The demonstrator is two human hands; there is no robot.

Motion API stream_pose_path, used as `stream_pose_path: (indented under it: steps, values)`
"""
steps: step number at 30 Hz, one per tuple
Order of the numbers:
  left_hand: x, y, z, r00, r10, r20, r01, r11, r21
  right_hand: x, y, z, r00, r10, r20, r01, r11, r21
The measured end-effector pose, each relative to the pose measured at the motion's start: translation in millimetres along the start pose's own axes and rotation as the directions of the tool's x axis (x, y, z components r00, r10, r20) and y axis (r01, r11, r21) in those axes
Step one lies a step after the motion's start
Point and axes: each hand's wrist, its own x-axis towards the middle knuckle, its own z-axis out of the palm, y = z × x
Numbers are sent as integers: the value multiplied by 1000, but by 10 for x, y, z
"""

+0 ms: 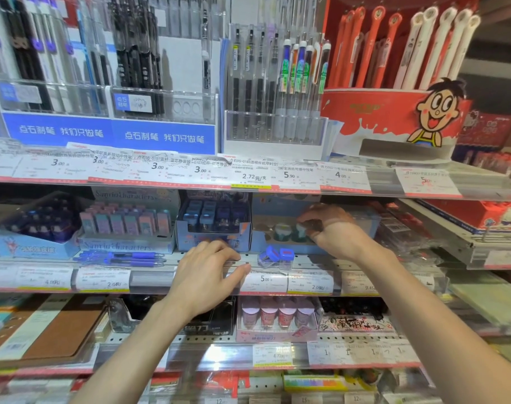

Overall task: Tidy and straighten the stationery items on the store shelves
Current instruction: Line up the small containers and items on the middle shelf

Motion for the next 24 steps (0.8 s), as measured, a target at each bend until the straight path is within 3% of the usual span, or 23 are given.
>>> stream_pose_path:
  steps: [9,19,22,24]
  values:
    - [0,-10,14,1000,3,-14,-3,1000,0,-25,20,57,999,-5,33,7,999,-35]
    - [-18,-17,12,998,43,-40,-44,999,-8,-207,-59,152,994,-51,-92,43,996,-80]
    - [-61,-68,12,993,72,-93,-72,997,5,-258,-161,113,990,-45,-134,42,999,-23]
    - [-100,-129,1,988,87,-126,-84,996,33,-277,-272,79,994,-65,-83,67,997,22]
